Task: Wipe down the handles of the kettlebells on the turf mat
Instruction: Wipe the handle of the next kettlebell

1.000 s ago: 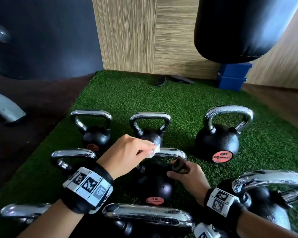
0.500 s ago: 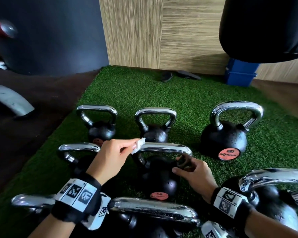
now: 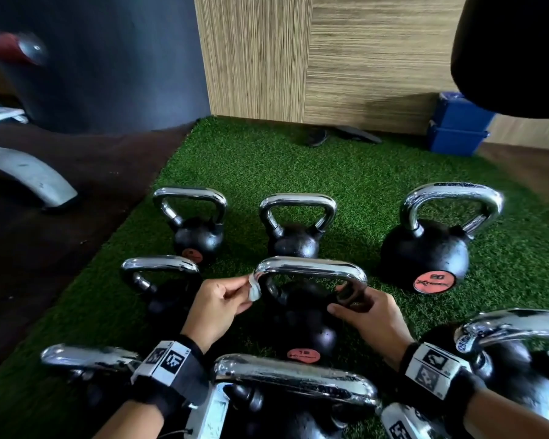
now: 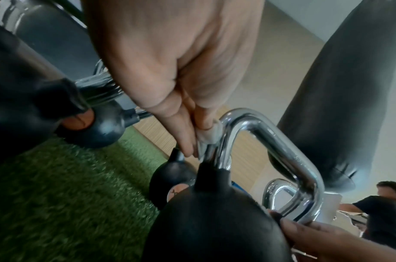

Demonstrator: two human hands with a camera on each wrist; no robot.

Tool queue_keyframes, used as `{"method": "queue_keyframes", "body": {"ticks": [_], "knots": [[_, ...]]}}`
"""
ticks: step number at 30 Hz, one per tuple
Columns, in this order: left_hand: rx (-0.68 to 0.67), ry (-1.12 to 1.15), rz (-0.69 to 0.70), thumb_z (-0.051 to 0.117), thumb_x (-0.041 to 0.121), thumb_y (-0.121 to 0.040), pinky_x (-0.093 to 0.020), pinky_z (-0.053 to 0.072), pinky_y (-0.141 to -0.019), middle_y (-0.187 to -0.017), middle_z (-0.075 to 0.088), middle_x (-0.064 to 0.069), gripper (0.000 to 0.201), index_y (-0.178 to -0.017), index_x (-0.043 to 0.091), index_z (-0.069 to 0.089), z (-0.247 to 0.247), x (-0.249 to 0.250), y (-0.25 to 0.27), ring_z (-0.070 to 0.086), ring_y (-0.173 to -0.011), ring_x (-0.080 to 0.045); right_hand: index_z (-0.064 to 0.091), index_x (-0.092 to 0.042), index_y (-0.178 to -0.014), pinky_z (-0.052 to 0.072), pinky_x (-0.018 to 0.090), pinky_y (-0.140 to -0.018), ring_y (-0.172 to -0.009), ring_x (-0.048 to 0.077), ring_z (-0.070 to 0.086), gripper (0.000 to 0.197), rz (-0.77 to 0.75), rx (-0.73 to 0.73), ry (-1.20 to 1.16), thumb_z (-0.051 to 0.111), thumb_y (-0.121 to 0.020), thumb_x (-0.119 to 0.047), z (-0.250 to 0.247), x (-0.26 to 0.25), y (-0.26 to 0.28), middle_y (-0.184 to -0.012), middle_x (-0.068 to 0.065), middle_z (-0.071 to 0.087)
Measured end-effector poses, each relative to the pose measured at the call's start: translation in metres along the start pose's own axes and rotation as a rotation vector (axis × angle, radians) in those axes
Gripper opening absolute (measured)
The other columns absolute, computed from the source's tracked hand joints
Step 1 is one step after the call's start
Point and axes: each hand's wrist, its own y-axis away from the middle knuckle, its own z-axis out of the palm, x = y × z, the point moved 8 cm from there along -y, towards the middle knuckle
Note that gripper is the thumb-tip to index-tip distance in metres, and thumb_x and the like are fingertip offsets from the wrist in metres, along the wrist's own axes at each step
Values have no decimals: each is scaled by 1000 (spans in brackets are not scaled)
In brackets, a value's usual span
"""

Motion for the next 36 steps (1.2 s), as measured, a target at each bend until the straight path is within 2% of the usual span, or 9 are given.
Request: {"method": "queue_keyframes", "body": {"ticks": [5, 8, 11, 14, 18, 22, 28, 32, 36], "knots": [[-83, -19, -62, 65, 4, -97, -26, 60, -84, -105, 80, -4, 22, -106, 19, 79, 9, -19, 3, 72, -109, -22, 74, -41, -90, 54, 28, -76, -80, 5, 70, 33, -10, -32, -13, 90, -62, -47, 1, -4, 1, -80, -15, 76], [-176, -90, -67, 74, 32, -92, -33, 59, -93, -103, 80, -4, 10, -96, 30, 83, 9, -17, 1, 73, -108, -18, 74, -36, -97, 55, 29, -83, -86, 6, 71, 37, 7, -56, -32, 91, -64, -40, 3, -7, 2, -87, -13, 76], [-140, -176, -5, 79, 74, -66, -42, 60, -96, -92, 80, -2, 53, -93, 29, 83, 6, -13, -1, 75, -96, -13, 74, -35, -96, 54, 26, -80, -84, 5, 71, 37, 29, -60, -21, 92, -64, -33, 1, -9, 6, -86, -12, 77], [-68, -289, 71, 72, 83, -62, -44, 62, -90, -87, 80, 7, 60, -90, 31, 83, 6, -4, -5, 77, -89, -10, 74, -33, -93, 54, 26, -78, -79, 5, 72, 39, 25, -98, 24, 91, -59, -21, -3, -13, 11, -81, -13, 77], [-56, -519, 175, 65, 70, -79, -28, 60, -71, -68, 74, 17, 48, -82, 25, 81, 11, 12, -22, 71, -66, 1, 69, -48, -69, 43, 6, -54, -61, -11, 63, 36, -73, -90, 167, 82, -58, -15, -14, -25, 25, -64, -24, 70], [-74, -701, 201, 69, 50, -91, -19, 42, -52, -50, 61, 12, 44, -56, 23, 67, 29, 27, -51, 57, -49, 2, 62, -40, -55, 40, 6, -54, -63, -8, 61, 39, -222, -171, 308, 74, -64, -3, -9, -38, 39, -60, -16, 64], [-255, -657, 31, 73, 35, -92, -43, 65, -77, -72, 77, -6, 28, -78, 12, 79, 65, 31, -88, 78, -74, -22, 80, -23, -91, 51, 20, -71, -80, 3, 64, 31, -392, -362, 294, 56, -74, -15, 29, -67, 55, -88, -8, 69], [-326, -566, -90, 68, 28, -97, -45, 63, -85, -91, 79, -12, 28, -84, 6, 80, 74, 30, -91, 78, -91, -27, 76, -38, -98, 50, 13, -71, -87, 0, 62, 28, -299, -366, 235, 68, -83, -15, 34, -59, 28, -96, -15, 66], [-424, -365, -193, 58, 19, -104, -46, 54, -104, -118, 74, -17, 34, -113, -11, 70, 73, 21, -77, 71, -113, -30, 46, -42, -138, 45, 25, -94, -113, 7, 50, 79, -180, -306, 259, 66, -69, -73, 40, -45, 5, -122, -15, 48]]}}
